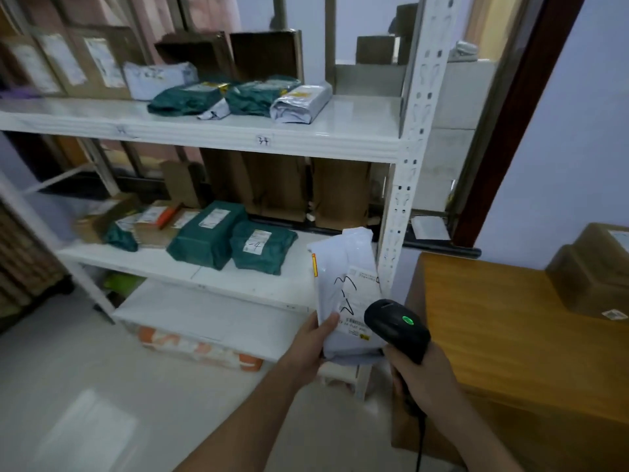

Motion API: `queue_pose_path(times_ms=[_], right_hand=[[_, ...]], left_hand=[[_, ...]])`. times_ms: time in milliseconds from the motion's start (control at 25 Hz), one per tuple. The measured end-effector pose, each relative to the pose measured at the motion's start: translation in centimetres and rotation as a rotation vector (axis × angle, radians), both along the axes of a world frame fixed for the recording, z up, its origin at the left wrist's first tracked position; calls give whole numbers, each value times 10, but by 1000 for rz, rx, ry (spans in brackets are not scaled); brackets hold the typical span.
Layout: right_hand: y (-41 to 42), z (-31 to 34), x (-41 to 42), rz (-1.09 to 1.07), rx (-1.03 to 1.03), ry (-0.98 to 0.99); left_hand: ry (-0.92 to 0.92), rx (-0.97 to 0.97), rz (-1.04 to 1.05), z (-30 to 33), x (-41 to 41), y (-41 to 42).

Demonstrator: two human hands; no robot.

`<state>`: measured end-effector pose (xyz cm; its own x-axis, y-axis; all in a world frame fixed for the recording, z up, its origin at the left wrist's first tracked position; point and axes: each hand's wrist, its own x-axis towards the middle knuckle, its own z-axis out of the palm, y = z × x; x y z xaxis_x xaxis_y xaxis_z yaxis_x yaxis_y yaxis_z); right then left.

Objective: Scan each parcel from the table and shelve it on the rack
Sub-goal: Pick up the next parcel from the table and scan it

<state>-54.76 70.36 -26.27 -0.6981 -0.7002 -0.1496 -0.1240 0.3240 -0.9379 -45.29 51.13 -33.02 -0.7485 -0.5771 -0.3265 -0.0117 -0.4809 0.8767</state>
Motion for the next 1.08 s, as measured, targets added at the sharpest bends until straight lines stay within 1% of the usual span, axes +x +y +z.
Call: queue_pose_path(times_ms=[160, 320, 480, 640, 720, 840, 1000, 1080], right_hand=[[-51, 6, 6, 66, 0, -2], [-104, 7, -12, 98, -25, -44], [-159, 0, -38, 108, -10, -97], [-197, -7, -54, 116, 21, -122], [-214, -13, -60, 74, 64, -113], [-239, -18, -66, 13, 66, -120], [-286, -30, -64, -102, 88, -144], [-308, -37, -60, -144, 115, -151]], left_hand=[[-34, -23, 124, -7, 18, -55], [-97, 13, 269, -13, 5, -106], [-140, 32, 287, -19, -20, -159], [-177, 100, 348, -36, -43, -205], [-210, 126, 342, -47, -52, -230], [-256, 99, 285, -61, -66, -261], [-320, 50, 154, -87, -90, -312], [-342, 71, 73, -102, -100, -341]])
